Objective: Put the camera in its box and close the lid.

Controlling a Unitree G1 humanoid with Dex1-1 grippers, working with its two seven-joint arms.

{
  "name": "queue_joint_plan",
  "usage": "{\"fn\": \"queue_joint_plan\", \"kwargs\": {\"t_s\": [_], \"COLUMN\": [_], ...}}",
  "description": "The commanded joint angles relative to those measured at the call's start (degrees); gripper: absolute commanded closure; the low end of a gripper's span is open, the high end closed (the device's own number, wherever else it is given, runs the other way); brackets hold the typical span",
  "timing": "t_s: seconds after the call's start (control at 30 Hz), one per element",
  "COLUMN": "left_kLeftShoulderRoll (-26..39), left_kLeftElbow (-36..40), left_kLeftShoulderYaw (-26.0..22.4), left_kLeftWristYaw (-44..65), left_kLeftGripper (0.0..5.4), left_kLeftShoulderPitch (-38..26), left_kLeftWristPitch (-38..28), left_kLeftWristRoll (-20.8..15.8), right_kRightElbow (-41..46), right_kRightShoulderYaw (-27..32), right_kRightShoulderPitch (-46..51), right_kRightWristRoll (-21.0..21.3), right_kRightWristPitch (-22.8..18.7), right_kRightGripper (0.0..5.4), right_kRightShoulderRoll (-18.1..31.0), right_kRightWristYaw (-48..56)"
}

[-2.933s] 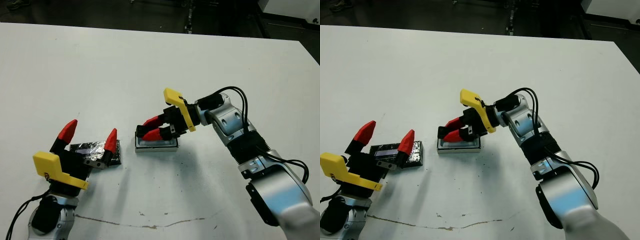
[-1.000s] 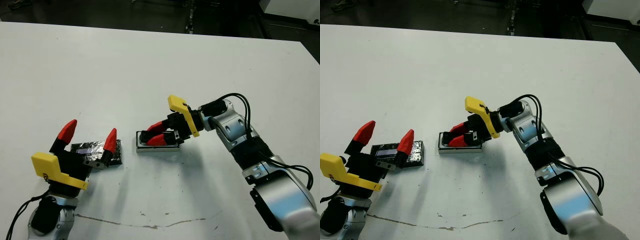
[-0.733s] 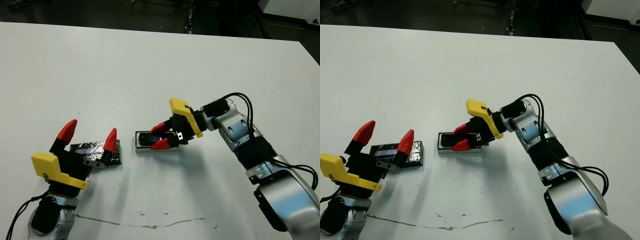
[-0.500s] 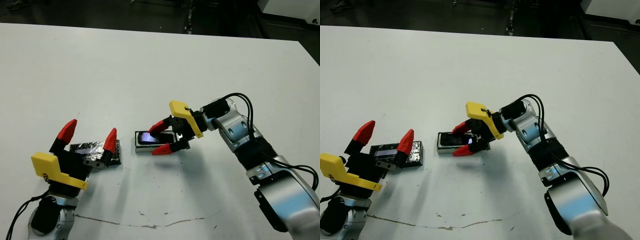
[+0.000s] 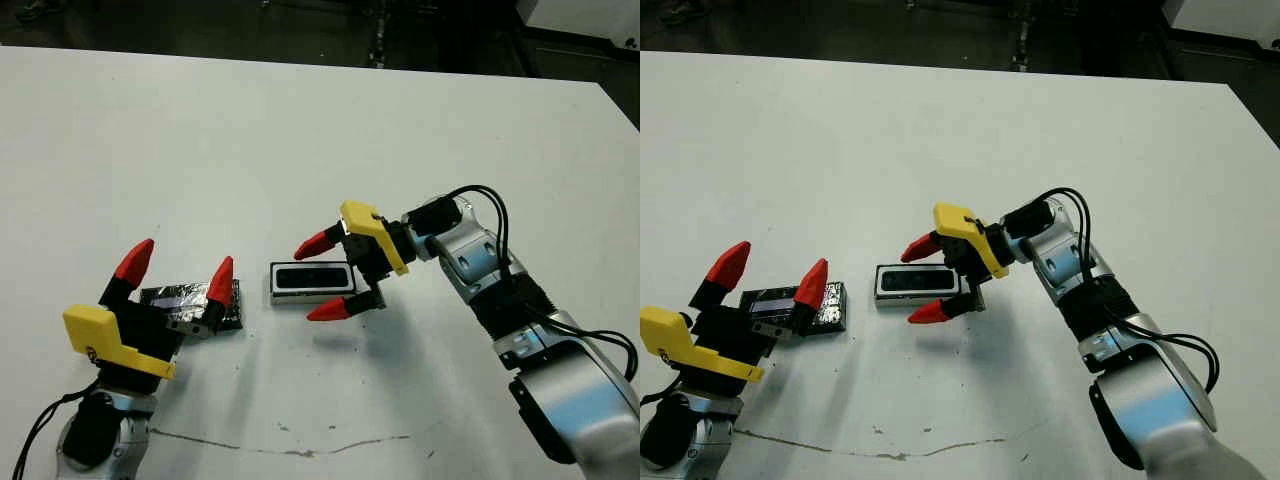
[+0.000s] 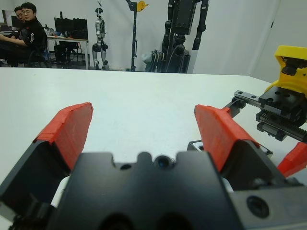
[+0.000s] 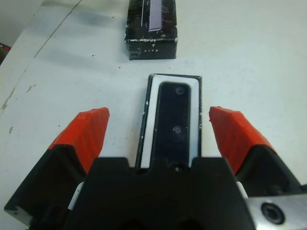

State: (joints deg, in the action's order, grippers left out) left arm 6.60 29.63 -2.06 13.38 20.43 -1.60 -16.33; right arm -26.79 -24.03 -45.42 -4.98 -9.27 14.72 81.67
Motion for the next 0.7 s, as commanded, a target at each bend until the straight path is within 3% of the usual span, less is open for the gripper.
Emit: {"fn": "queue_joint_plan", "kwargs": {"t_s": [0.03, 0.23, 0.37, 0.57, 0.7], "left_kLeftShoulderRoll": [0.13, 0.44, 0.33, 0.42, 0.63], "left_kLeftElbow": [-0.63, -0.2, -0.28, -0.33, -0.4], "left_kLeftShoulderYaw": [0.09, 0.13, 0.06, -0.27, -0.52], "left_kLeftWristYaw": [0.15, -0.01, 0.1, 0.3, 0.23], "left_kLeftGripper": [0.0, 0.0, 0.0, 0.0, 0.0], "left_kLeftShoulderPitch": [0.44, 0.56, 0.63, 0.57, 0.51], "left_kLeftWristPitch": [0.04, 0.29, -0.02, 0.09, -0.32], "left_kLeftWristRoll": [0.23, 0.84, 0.65, -0.03, 0.45], "right_kRightElbow": [1.79, 4.42, 8.83, 23.14, 36.77], "right_kRightShoulderYaw": [1.73, 5.46, 9.78, 20.71, 27.54], "right_kRightShoulderPitch": [1.06, 1.45, 3.09, 13.16, 24.27], "right_kRightWristRoll": [-0.82, -3.99, -7.53, -15.51, -15.68], "right_kRightWristPitch": [-0.27, -1.53, -4.93, -13.55, -14.91], "right_kRightGripper": [0.01, 0.01, 0.01, 0.01, 0.47], "right_kRightShoulderRoll": [1.92, 3.61, 5.74, 7.44, 7.31], "right_kRightWristYaw": [-0.48, 0.12, -1.84, -13.95, -27.37]}}
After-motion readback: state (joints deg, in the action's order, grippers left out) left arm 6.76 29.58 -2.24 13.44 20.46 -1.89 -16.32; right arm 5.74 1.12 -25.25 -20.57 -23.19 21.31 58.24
